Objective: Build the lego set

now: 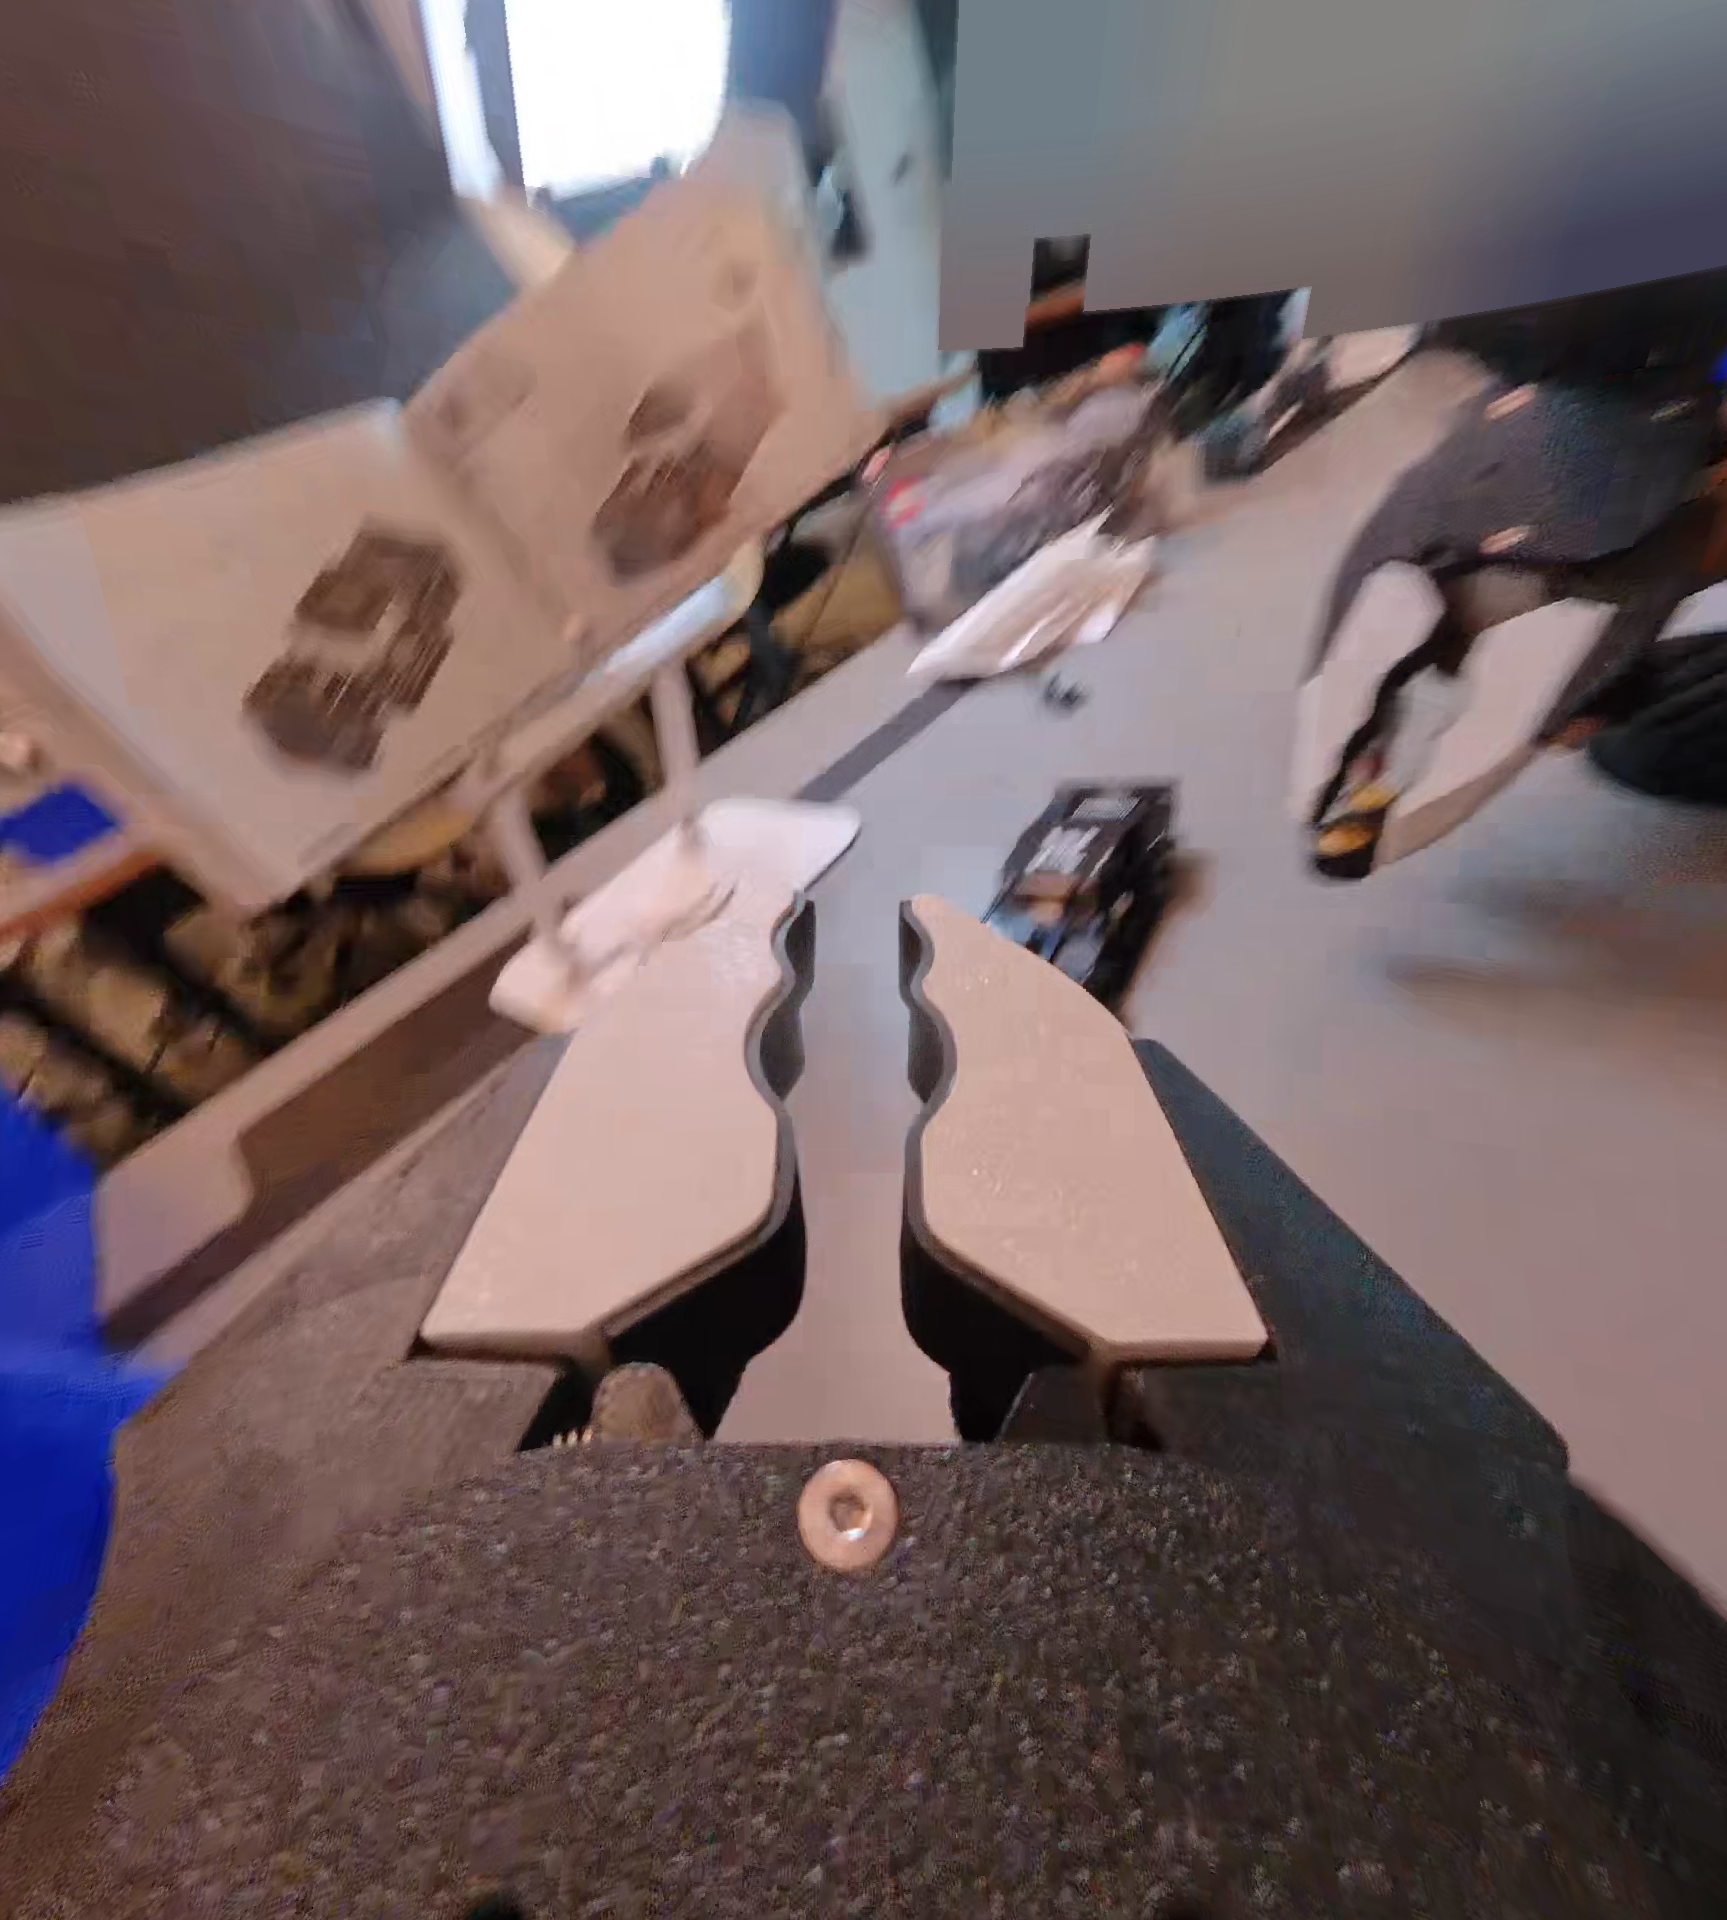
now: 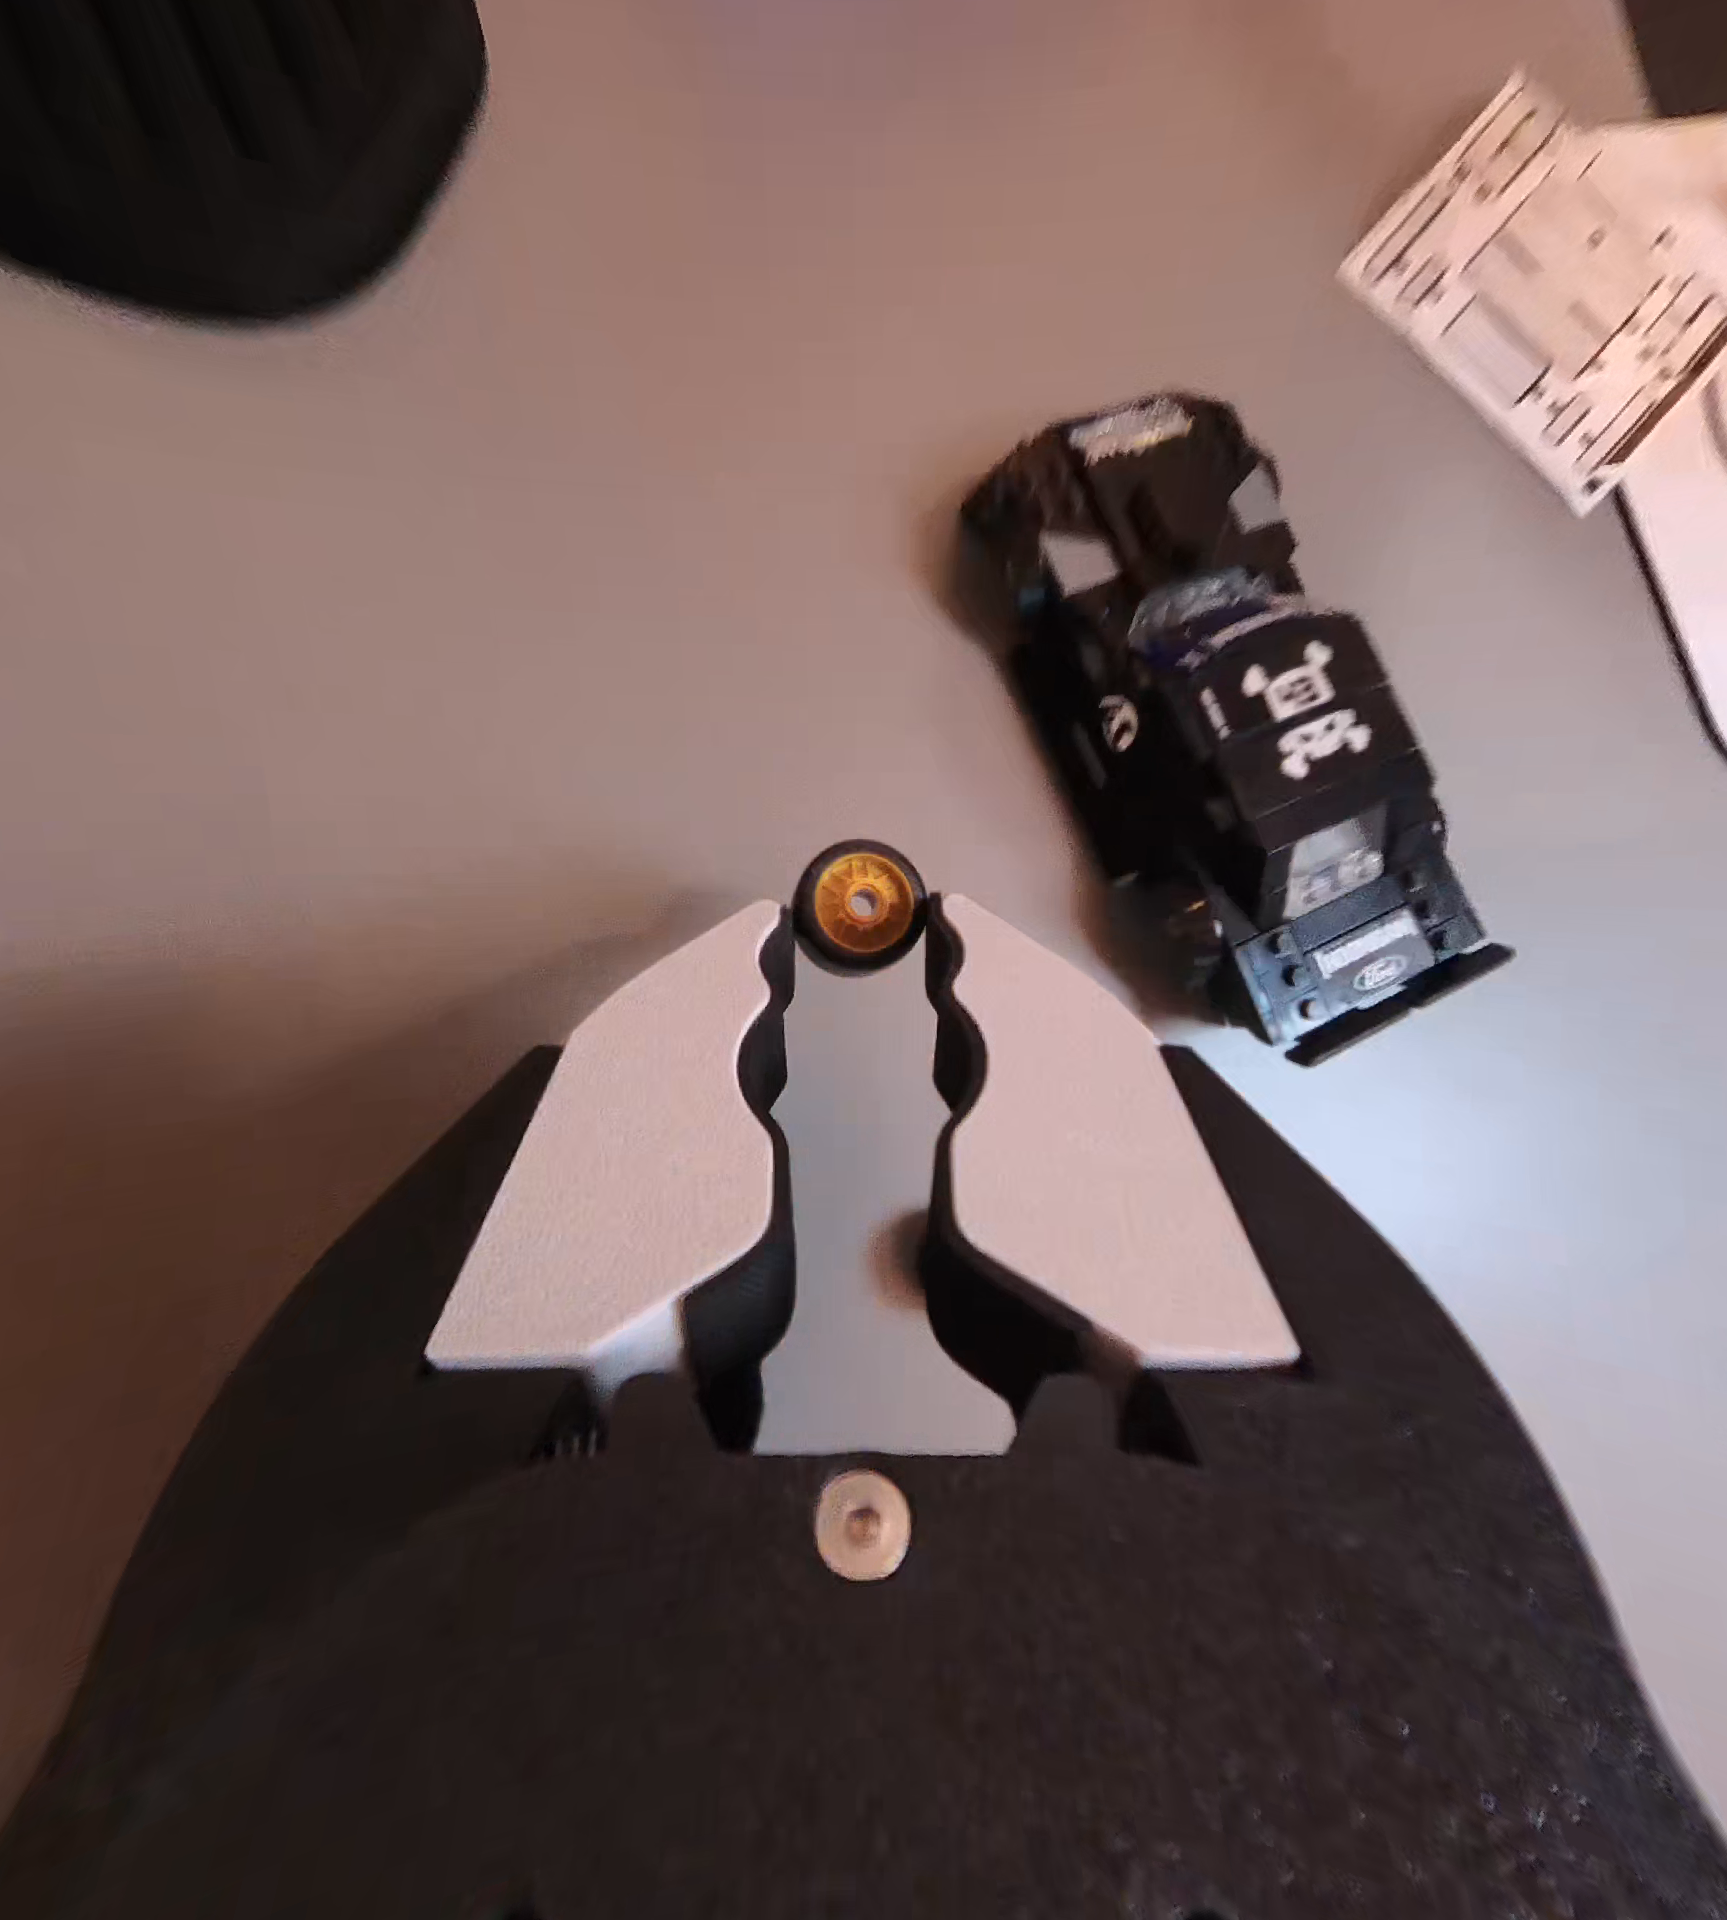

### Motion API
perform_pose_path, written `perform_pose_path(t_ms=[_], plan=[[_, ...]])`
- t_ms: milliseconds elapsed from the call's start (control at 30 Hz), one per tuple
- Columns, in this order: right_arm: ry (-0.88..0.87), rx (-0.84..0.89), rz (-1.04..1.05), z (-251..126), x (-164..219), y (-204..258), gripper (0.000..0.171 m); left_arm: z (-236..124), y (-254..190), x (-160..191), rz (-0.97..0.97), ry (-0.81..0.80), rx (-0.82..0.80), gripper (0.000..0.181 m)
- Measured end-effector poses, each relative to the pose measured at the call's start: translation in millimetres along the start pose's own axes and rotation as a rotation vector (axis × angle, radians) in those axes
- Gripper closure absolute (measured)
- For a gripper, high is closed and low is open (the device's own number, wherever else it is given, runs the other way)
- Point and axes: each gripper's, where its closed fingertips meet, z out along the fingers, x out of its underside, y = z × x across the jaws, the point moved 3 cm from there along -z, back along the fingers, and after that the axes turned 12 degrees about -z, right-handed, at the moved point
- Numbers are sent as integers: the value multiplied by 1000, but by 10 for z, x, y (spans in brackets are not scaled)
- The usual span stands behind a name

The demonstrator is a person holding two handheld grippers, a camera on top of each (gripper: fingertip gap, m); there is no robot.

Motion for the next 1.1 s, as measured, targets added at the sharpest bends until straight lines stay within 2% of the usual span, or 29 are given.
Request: perform_pose_path(t_ms=[167,300,433,667,900,1000,1100], plan=[[63,-69,-13,212,122,88,147,-399,656,323,-100,258,-218,160],[64,-85,15,243,165,87,147,-713,966,476,-147,434,-309,154],[18,-59,45,150,164,70,134,-942,1174,597,-170,618,-338,155],[-166,60,161,-263,61,-89,129,-1086,1379,1010,-155,1020,-211,155],[-212,130,209,-505,113,-103,132,-1272,1356,1425,-274,1443,124,153],[-225,143,229,-535,133,-96,133,-1348,1387,1549,-225,1575,214,154],[-234,145,248,-536,157,-87,134,-1325,1362,1622,-252,1612,295,157]])
